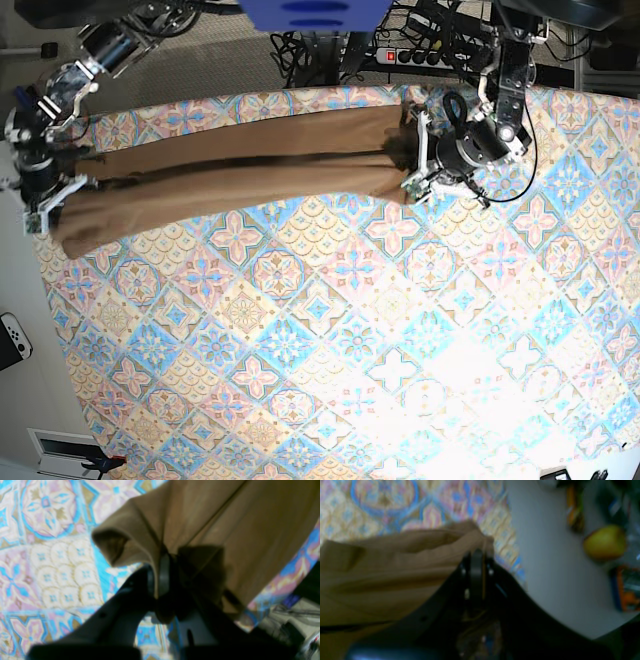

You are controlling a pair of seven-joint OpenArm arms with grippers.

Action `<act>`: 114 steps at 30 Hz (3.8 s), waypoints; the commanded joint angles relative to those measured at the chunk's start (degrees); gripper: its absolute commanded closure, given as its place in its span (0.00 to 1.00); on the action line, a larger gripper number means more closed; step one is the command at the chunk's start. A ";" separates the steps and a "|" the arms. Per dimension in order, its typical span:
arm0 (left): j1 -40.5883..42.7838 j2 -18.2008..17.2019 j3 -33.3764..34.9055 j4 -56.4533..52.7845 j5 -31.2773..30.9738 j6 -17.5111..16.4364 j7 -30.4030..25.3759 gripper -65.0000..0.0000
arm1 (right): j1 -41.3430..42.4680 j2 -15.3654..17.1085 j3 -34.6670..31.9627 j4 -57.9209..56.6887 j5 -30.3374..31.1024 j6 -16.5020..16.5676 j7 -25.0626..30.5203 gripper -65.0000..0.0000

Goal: Layout the t-shirt on the table in an organized manner, then fold the t-shirt properly
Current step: 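Fold the shirt lengthwise again with both grippers, laying the edge over, then release the folded edge with both grippers, then grasp the shirt end with the left gripper and fold it toward the middle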

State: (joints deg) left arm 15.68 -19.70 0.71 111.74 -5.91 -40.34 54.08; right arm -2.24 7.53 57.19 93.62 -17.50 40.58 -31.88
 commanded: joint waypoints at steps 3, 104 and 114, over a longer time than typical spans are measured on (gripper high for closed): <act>-0.61 -0.47 0.30 0.83 1.30 0.34 -0.15 1.00 | 0.26 1.04 0.17 0.31 0.84 -0.58 1.94 1.00; -1.13 14.21 -26.95 -27.22 -41.96 0.34 8.11 1.00 | -5.54 0.34 -2.38 -3.47 0.75 -0.58 2.21 0.53; -7.29 11.57 -32.67 -27.13 -34.13 0.34 10.66 1.00 | -5.10 0.34 -2.29 -3.38 0.75 -0.58 2.21 0.52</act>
State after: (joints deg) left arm 8.62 -7.20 -31.35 83.99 -42.48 -40.77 64.20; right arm -7.88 6.83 54.68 89.03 -17.37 40.60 -30.76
